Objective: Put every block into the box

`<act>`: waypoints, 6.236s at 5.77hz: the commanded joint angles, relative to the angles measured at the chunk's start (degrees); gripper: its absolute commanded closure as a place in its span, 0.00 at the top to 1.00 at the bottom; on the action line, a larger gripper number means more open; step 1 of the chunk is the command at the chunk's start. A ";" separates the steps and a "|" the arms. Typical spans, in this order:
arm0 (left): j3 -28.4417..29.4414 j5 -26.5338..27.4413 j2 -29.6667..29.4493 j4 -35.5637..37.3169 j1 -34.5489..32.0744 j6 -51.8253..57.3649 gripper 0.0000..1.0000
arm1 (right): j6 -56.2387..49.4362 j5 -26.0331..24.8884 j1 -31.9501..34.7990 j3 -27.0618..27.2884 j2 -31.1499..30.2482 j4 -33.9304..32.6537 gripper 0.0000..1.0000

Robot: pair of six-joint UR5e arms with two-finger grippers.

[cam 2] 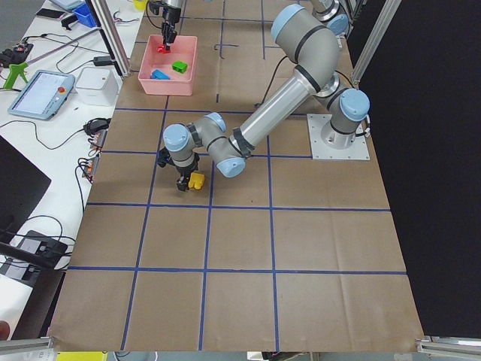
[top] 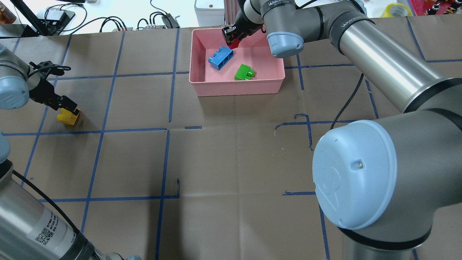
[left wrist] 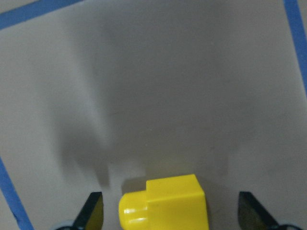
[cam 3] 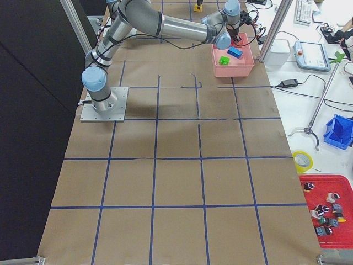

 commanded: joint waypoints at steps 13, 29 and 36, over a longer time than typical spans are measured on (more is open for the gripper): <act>40.19 -0.21 -0.09 -30.61 -30.75 -48.39 0.05 | 5.42 -20.83 -8.02 35.58 -51.67 37.68 1.00; 8.46 1.48 25.14 -28.33 -30.04 -47.27 1.00 | 5.33 -18.28 -8.20 34.08 -49.91 37.33 1.00; 0.85 2.27 31.96 -27.18 -34.87 -49.89 1.00 | 5.42 -18.28 -8.20 34.17 -49.82 36.98 1.00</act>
